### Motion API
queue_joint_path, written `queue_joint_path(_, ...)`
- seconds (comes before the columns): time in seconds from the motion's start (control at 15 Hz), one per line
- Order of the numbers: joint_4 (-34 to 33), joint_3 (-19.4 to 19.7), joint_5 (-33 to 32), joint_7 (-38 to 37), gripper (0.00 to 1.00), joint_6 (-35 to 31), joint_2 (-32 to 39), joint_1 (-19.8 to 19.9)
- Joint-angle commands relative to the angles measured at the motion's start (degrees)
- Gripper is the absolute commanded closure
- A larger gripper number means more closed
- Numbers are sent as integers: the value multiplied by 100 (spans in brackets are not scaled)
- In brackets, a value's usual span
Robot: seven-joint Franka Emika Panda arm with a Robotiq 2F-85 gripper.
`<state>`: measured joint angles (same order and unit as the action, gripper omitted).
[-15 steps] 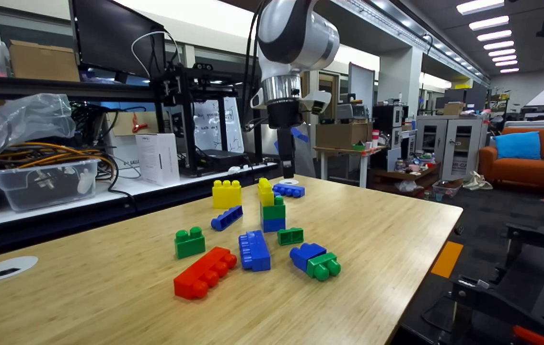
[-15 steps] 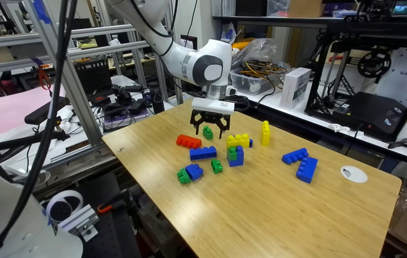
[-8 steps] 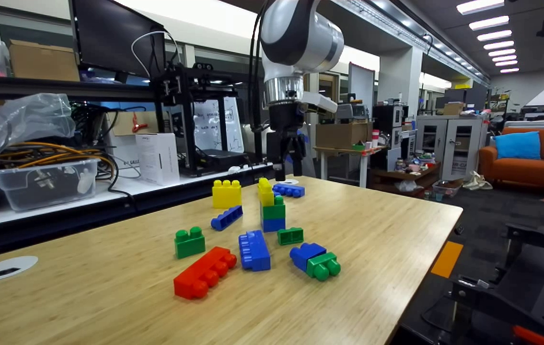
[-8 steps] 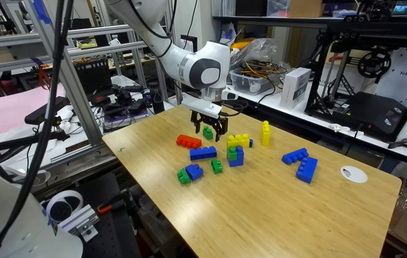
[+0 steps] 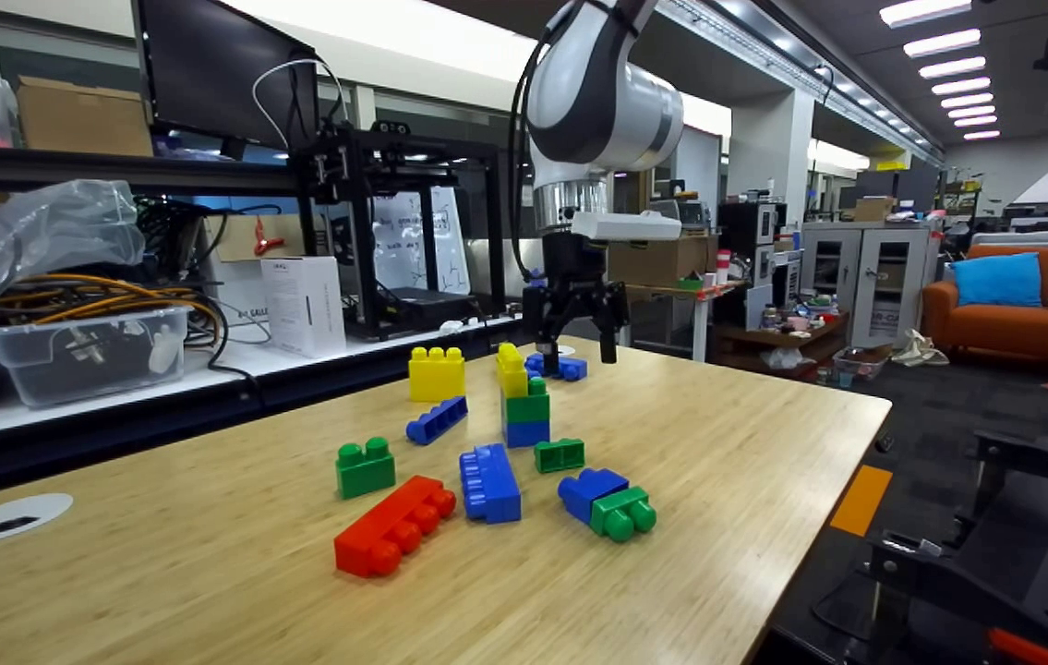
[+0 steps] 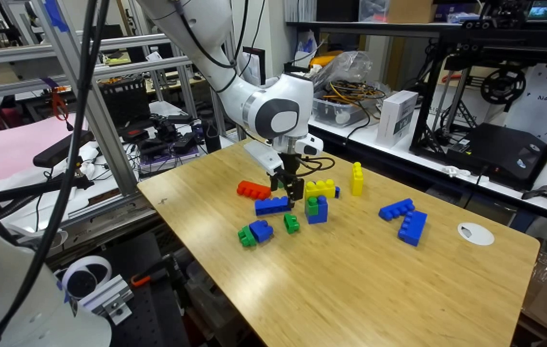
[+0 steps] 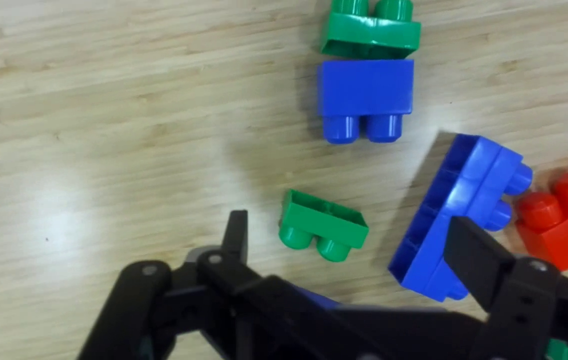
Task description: Move the block tower to the right and add one more blue block on top
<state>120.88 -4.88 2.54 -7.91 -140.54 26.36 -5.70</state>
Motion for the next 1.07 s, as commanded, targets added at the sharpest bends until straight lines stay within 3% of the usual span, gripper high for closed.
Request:
queue_joint_path(0.0,-45,202,190,-960,0,-191,222,-206)
queue_joint_path(0.2,-209,266,192,-1474,0,-172,524,-326)
queue_joint_path(0.4,-366,198,265,-1502,0,-62,760,-323)
queue_joint_path(1.0,-746,-287,488,96,0,463,1232,-63)
